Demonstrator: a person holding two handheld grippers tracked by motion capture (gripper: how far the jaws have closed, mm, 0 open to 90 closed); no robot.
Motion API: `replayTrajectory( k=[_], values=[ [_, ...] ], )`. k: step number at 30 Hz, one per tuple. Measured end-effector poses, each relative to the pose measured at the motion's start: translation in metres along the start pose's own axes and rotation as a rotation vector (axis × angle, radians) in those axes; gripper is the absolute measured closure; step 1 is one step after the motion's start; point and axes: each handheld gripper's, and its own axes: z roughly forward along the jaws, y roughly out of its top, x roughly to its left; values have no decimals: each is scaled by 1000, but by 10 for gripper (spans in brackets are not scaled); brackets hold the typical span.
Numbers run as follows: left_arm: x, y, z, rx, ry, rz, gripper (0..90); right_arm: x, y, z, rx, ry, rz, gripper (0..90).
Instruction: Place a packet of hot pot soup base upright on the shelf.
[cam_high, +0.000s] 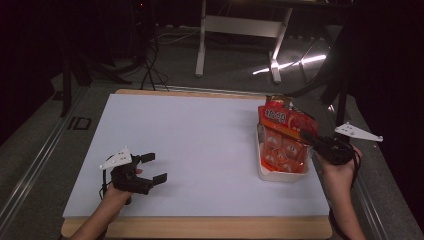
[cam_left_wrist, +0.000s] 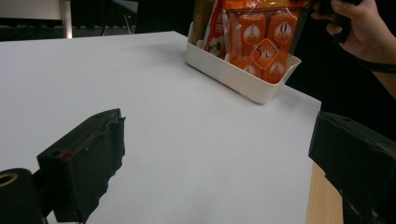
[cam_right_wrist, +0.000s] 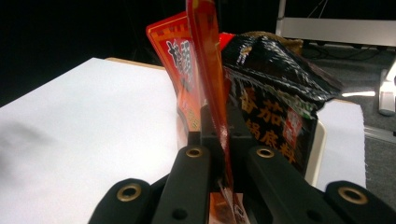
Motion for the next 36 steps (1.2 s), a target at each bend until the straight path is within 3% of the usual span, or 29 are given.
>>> replayTrajectory(
  k=[10, 17, 24, 28, 36],
  values=[
    [3, -2, -2, -1, 9, -7, 41, -7, -11, -7, 3, -5, 12, 896],
    [2, -3, -1, 7, 2, -8, 41, -5, -8, -5, 15, -6, 5, 877],
    [2, -4, 1, 9, -1, -11, 41, -3, 4, -8, -3, -10, -2, 734],
    [1, -4, 2, 10, 0, -9, 41, 7, 22, -12, -33, 2, -32, 596],
    [1, -4, 1, 4, 2, -11, 41, 33, 50, -20, -93, 10, -104, 426]
  ],
)
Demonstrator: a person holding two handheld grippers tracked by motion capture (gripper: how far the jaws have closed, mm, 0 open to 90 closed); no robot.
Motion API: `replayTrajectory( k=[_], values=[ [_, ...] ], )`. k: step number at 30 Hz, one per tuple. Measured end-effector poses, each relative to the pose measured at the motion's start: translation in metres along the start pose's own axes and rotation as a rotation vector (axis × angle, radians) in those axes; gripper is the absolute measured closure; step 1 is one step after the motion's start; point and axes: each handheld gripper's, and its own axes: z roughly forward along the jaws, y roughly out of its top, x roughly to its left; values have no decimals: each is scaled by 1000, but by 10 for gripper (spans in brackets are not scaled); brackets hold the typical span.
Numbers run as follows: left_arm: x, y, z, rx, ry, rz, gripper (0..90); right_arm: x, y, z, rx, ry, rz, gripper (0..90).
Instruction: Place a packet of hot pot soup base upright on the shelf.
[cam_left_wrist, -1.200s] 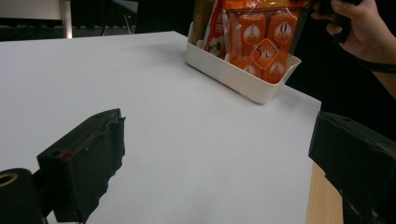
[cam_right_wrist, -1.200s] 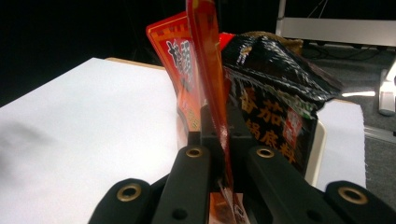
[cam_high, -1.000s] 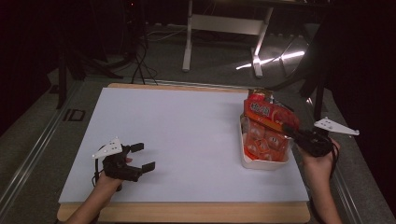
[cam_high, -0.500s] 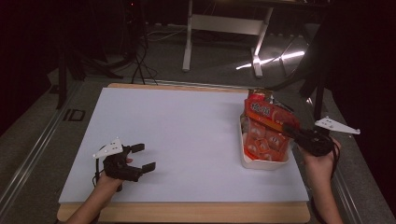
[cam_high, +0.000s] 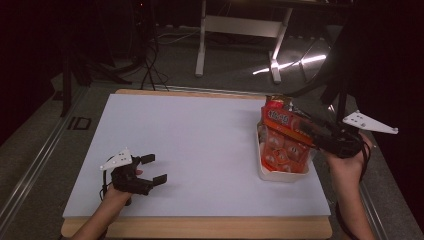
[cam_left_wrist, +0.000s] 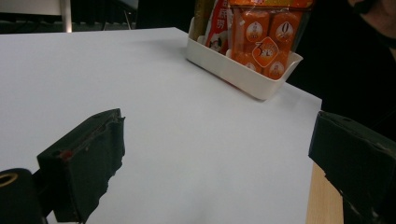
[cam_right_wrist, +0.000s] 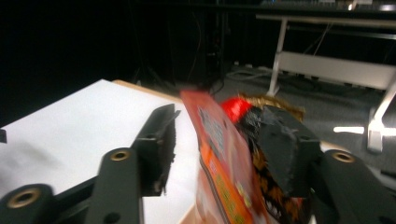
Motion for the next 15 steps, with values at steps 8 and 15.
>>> replayTrajectory(
  k=[8, 15],
  values=[
    [-1, -1, -2, 2, 6, 9, 41, 29, 16, -1, -45, 63, -47, 341],
    [-2, 0, -4, -4, 12, 12, 41, 52, 13, 8, -25, 134, -47, 276]
  ],
)
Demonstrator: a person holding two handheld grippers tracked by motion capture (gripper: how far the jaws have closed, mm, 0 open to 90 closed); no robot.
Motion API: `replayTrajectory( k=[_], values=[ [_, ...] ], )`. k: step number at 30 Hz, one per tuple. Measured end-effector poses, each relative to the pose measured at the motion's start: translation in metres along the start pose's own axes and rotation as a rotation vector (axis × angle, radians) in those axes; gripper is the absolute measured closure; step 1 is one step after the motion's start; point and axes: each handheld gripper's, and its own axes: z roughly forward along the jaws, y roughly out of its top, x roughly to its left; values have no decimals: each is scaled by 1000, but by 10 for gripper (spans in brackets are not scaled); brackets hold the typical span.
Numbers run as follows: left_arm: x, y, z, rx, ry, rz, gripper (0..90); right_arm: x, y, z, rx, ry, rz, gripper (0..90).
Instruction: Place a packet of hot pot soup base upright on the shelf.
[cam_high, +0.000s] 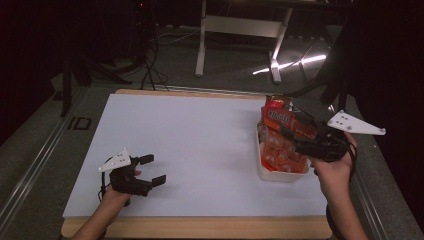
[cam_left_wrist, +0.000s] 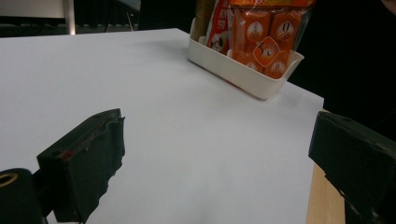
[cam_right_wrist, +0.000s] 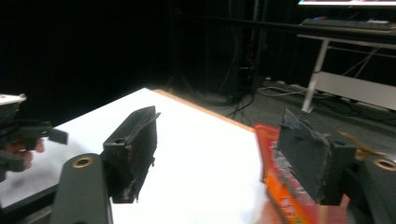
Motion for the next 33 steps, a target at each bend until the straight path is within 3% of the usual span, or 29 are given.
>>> replayTrajectory(
  k=[3, 4, 9, 15, 19, 29, 33],
  values=[
    [0, 0, 0, 2, 2, 2, 41, 6, -7, 7, 16, 33, 6, 252],
    [0, 0, 0, 2, 1, 2, 41, 8, -10, 10, 22, 17, 1, 246],
    [1, 0, -1, -2, 2, -2, 41, 17, -29, 26, 68, 45, 5, 134],
    [1, 0, -2, -2, 3, 1, 41, 23, -50, 43, 116, 111, 28, 118],
    [1, 0, -2, -9, 3, 0, 41, 30, -64, 50, 115, 118, 6, 113],
    [0, 0, -3, -2, 2, 8, 41, 39, -90, 65, 154, 150, 27, 135],
    [-1, 0, -3, 0, 2, 13, 41, 43, -98, 68, 158, 149, 2, 137]
  ],
)
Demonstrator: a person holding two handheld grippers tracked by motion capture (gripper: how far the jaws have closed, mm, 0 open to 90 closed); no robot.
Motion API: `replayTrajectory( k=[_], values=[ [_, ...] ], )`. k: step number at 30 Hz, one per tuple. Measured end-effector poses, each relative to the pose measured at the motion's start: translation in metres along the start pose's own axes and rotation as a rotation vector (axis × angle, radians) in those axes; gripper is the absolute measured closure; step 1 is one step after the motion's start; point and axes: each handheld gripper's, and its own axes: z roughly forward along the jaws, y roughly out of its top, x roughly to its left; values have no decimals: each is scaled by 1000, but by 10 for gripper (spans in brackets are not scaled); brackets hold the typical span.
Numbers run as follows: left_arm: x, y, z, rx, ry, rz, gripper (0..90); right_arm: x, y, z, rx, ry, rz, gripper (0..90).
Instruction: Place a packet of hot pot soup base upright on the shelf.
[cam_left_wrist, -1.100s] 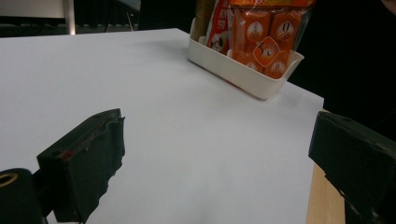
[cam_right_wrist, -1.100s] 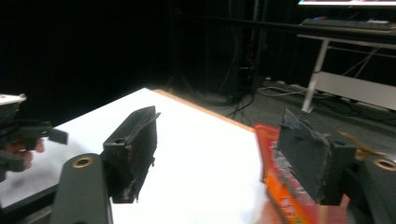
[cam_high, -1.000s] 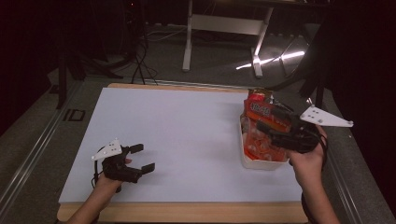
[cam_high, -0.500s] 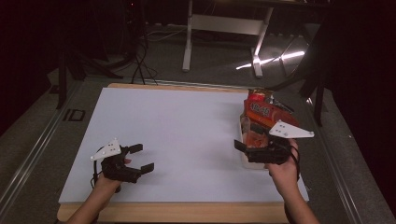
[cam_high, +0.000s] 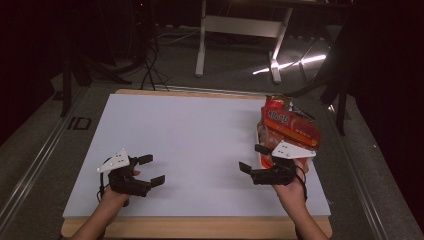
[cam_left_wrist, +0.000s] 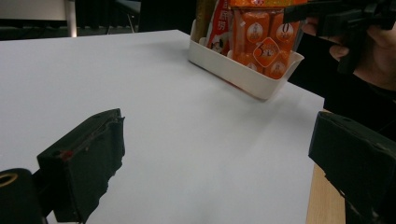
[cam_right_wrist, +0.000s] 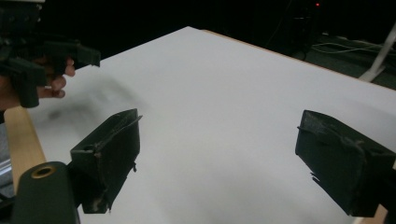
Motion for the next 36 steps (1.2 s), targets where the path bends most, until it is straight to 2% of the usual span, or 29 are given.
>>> replayTrajectory(
  k=[7, 13, 16, 23, 28, 36],
  values=[
    [-1, 0, 1, 5, -6, 2, 41, 4, -13, 7, 31, 32, -19, 137],
    [-1, 0, 0, 6, -8, 3, 41, 7, -24, 12, 87, 61, -38, 133],
    [-1, -1, 0, 6, -8, 0, 41, 8, -29, 16, 131, 63, -47, 129],
    [-1, -2, 3, 14, -19, 1, 41, 9, -40, 21, 187, 77, -62, 130],
    [-1, -2, 3, 16, -18, 4, 41, 9, -48, 22, 230, 96, -72, 131],
    [0, -5, 6, 23, -25, 1, 41, 7, -59, 15, 258, 123, -58, 131]
  ],
)
